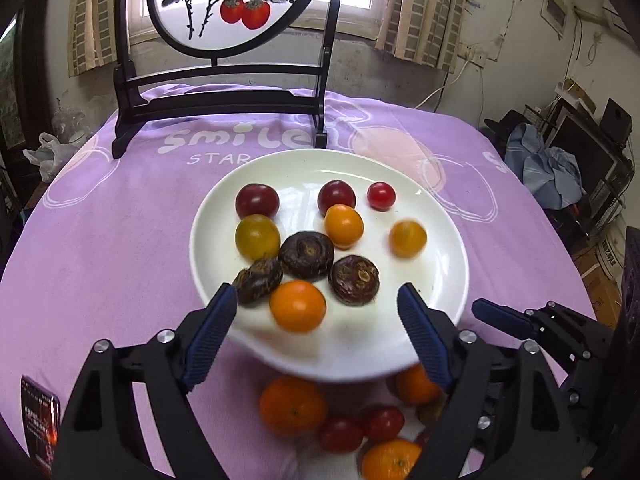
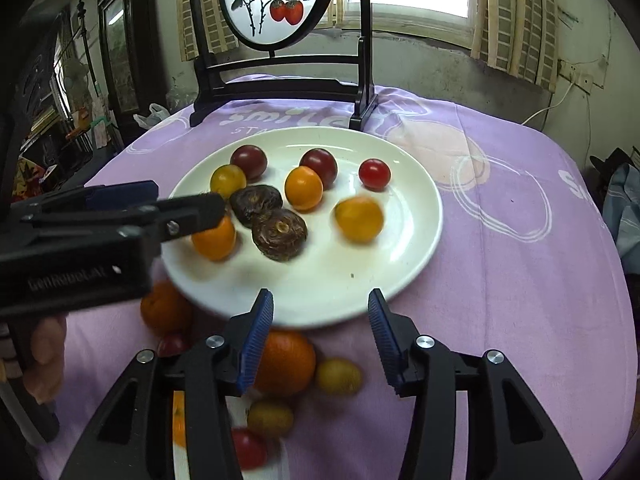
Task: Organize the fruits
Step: 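Carry the dark brown fruit onto the plate with the left gripper while the right carries a yellow tomato there, then grasp a red tomato with the right gripper while the left grasps a mandarin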
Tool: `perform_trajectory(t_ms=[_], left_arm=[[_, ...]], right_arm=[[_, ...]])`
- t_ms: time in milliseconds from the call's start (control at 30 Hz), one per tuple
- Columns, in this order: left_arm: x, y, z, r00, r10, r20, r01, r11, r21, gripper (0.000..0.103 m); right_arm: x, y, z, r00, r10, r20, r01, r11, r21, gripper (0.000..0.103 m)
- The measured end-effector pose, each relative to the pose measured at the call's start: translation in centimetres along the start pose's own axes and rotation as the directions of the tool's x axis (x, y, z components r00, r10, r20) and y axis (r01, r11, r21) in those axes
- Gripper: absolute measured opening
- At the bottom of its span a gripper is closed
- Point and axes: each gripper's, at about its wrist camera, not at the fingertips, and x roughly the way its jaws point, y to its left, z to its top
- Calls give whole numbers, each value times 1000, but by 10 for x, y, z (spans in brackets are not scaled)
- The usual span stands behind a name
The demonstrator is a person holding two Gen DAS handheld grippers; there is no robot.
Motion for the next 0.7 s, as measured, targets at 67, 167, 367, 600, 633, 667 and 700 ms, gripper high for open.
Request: perform_trajectory(t_ms=[67,167,367,600,633,667,700], left_arm=[[-10,0,-11,1000,-2,4,2,1000,7,84],[-21,-3,-28,1000,-2,-3,2,1000,29,85],[-35,-4,-62,999,-19,-34,20,999,33,86],[-47,10,-96,997,-31,-68,30,1000,-3,88],[-48,13,-98,997,-33,-67,32,999,-15,88],[-50,15,-102,997,-30,-65,28,999,-25,89],[-51,17,-105,998,-26,-64,24,999,-26,89]], right_arm=[[-11,-1,-11,1000,1,7,-1,1000,-1,56],[-25,-3,-29,1000,17,4,-17,1000,5,57],[-44,2,-61,999,34,-5,-34,999,-4,57],[-45,21,-87,998,35,-43,-37,998,-57,57],[-44,23,-89,998,33,-51,-36,998,-58,57],[-43,24,-91,998,31,-55,-35,998,-61,57],[-42,26,-92,998,30,-60,-34,997,-64,57]])
